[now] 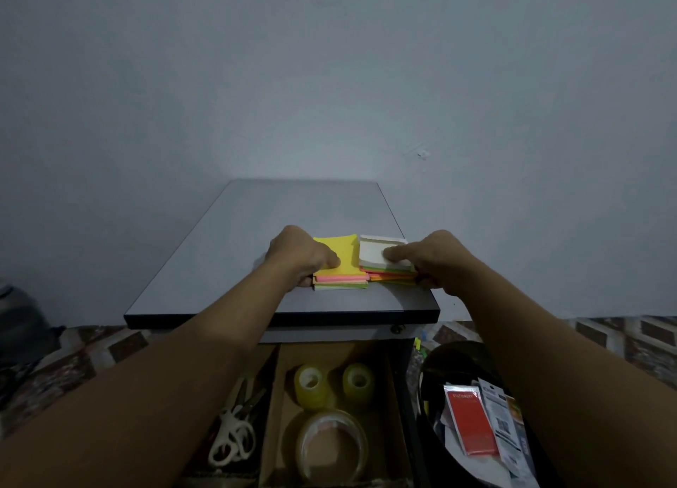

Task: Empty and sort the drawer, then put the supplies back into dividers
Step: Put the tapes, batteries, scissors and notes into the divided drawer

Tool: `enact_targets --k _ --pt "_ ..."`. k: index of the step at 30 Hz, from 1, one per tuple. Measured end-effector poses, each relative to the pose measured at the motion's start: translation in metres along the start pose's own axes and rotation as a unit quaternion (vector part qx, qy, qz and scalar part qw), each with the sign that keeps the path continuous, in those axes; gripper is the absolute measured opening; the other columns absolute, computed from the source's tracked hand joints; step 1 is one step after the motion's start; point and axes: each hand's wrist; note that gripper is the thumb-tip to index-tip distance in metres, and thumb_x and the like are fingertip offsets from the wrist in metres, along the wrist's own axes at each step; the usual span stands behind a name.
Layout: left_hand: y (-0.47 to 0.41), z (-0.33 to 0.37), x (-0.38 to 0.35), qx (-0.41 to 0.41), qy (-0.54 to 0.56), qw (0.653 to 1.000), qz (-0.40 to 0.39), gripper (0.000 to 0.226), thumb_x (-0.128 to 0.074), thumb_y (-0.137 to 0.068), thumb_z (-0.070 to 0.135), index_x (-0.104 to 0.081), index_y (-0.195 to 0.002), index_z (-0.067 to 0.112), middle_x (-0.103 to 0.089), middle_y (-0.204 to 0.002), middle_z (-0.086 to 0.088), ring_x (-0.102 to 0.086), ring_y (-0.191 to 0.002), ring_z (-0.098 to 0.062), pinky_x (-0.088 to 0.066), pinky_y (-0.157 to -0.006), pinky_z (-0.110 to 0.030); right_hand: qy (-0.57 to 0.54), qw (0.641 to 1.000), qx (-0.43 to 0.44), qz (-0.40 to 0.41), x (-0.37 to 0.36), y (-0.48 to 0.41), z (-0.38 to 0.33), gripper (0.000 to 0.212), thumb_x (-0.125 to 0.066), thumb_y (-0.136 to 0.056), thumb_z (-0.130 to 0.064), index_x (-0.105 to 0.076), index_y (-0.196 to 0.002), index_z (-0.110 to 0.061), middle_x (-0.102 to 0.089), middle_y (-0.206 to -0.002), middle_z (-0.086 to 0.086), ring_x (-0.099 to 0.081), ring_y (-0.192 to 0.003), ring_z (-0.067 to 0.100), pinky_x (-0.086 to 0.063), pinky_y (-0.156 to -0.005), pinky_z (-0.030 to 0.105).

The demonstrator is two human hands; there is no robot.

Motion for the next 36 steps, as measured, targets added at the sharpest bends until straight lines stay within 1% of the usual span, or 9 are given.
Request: enact_targets --k 4,8,12,15,19,24,29,31,36 --pt "0.000 -0.002 -0.001 0.007 0.023 1.000 -0.008 0.037 -0.090 -0.067 0.014 -0.056 -0.078 0.006 -0.060 -0.082 -0.012 -0.063 -0.073 -0.027 -0.057 -0.059 -0.033 -0.017 1.000 0.011 0.007 0.000 0.004 0.007 0.057 -0.087 -0.071 -0.040 -0.063 -0.096 0.005 -0.061 -0.083 0.012 -0.055 -0.064 0.018 -0.041 -0.047 0.026" --pt "-0.001 0.004 0.000 0.043 0.035 0.998 -0.024 0.040 -0.091 -0.063 0.008 -0.056 -0.083 0.006 -0.065 -0.093 -0.015 -0.066 -0.081 -0.031 -0.058 -0.062 -0.034 -0.043 0.999 -0.010 0.005 0.000 0.010 0.001 0.045 -0.088 -0.071 -0.031 -0.056 -0.082 -0.001 -0.055 -0.078 0.011 -0.047 -0.057 0.018 -0.035 -0.043 0.026" --pt "-0.002 0.006 0.001 0.061 0.054 0.996 -0.032 0.036 -0.086 -0.068 0.001 -0.052 -0.079 0.008 -0.054 -0.083 -0.012 -0.052 -0.066 -0.023 -0.038 -0.045 -0.024 -0.076 0.997 -0.028 -0.019 0.002 0.016 -0.003 0.042 -0.087 -0.072 -0.021 -0.058 -0.091 0.002 -0.055 -0.083 0.012 -0.048 -0.060 0.019 -0.034 -0.043 0.026" --pt "0.000 0.008 -0.001 0.064 0.066 0.995 -0.039 0.032 -0.081 -0.073 -0.003 -0.052 -0.080 0.008 -0.058 -0.083 -0.011 -0.056 -0.064 -0.021 -0.039 -0.041 -0.022 -0.101 0.994 -0.035 -0.033 0.003 0.018 -0.004 0.041 -0.085 -0.073 -0.017 -0.059 -0.097 0.002 -0.056 -0.085 0.013 -0.048 -0.062 0.019 -0.035 -0.037 0.022" --pt "0.002 0.011 -0.003 0.058 0.055 0.996 -0.040 0.030 -0.082 -0.074 -0.001 -0.055 -0.083 0.008 -0.062 -0.091 -0.014 -0.064 -0.078 -0.028 -0.053 -0.063 -0.031 -0.106 0.993 -0.032 -0.041 0.004 0.020 -0.007 0.040 -0.087 -0.070 -0.015 -0.059 -0.094 0.001 -0.059 -0.087 0.014 -0.054 -0.065 0.023 -0.039 -0.044 0.027" --pt "0.005 0.012 0.000 0.075 0.055 0.994 -0.054 0.029 -0.078 -0.078 -0.002 -0.054 -0.089 0.009 -0.062 -0.089 -0.013 -0.061 -0.069 -0.023 -0.049 -0.052 -0.028 -0.104 0.993 -0.048 -0.040 0.006 0.028 -0.009 0.037 -0.084 -0.074 -0.010 -0.054 -0.094 0.001 -0.056 -0.091 0.013 -0.053 -0.070 0.022 -0.040 -0.046 0.028" --pt "0.005 0.003 0.009 0.067 0.051 0.996 -0.029 0.029 -0.082 -0.074 0.000 -0.062 -0.095 0.002 -0.069 -0.111 -0.021 -0.069 -0.097 -0.033 -0.059 -0.071 -0.037 -0.105 0.992 -0.061 -0.040 0.009 0.032 -0.008 0.029 -0.080 -0.078 -0.008 -0.054 -0.090 -0.001 -0.055 -0.088 0.011 -0.052 -0.067 0.019 -0.036 -0.035 0.021" --pt "0.005 -0.002 0.015 0.062 0.057 0.996 -0.019 0.031 -0.083 -0.073 0.000 -0.065 -0.098 -0.001 -0.069 -0.111 -0.024 -0.069 -0.096 -0.035 -0.059 -0.079 -0.043 -0.099 0.992 -0.066 -0.043 0.009 0.034 -0.009 0.029 -0.079 -0.080 -0.009 -0.052 -0.087 -0.003 -0.055 -0.088 0.011 -0.053 -0.069 0.020 -0.038 -0.039 0.023" --pt "0.011 -0.007 0.030 0.054 0.082 0.995 -0.019 0.022 -0.080 -0.075 -0.005 -0.062 -0.086 0.001 -0.071 -0.098 -0.023 -0.071 -0.084 -0.034 -0.061 -0.078 -0.047 -0.078 0.993 -0.073 -0.060 0.005 0.036 -0.015 0.040 -0.078 -0.081 -0.012 -0.052 -0.109 -0.001 -0.054 -0.092 0.013 -0.054 -0.074 0.023 -0.040 -0.050 0.030"
Point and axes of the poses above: each hand's wrist, its own y-axis away from the middle knuckle, its own x-axis out of the back of the hand, z = x × y
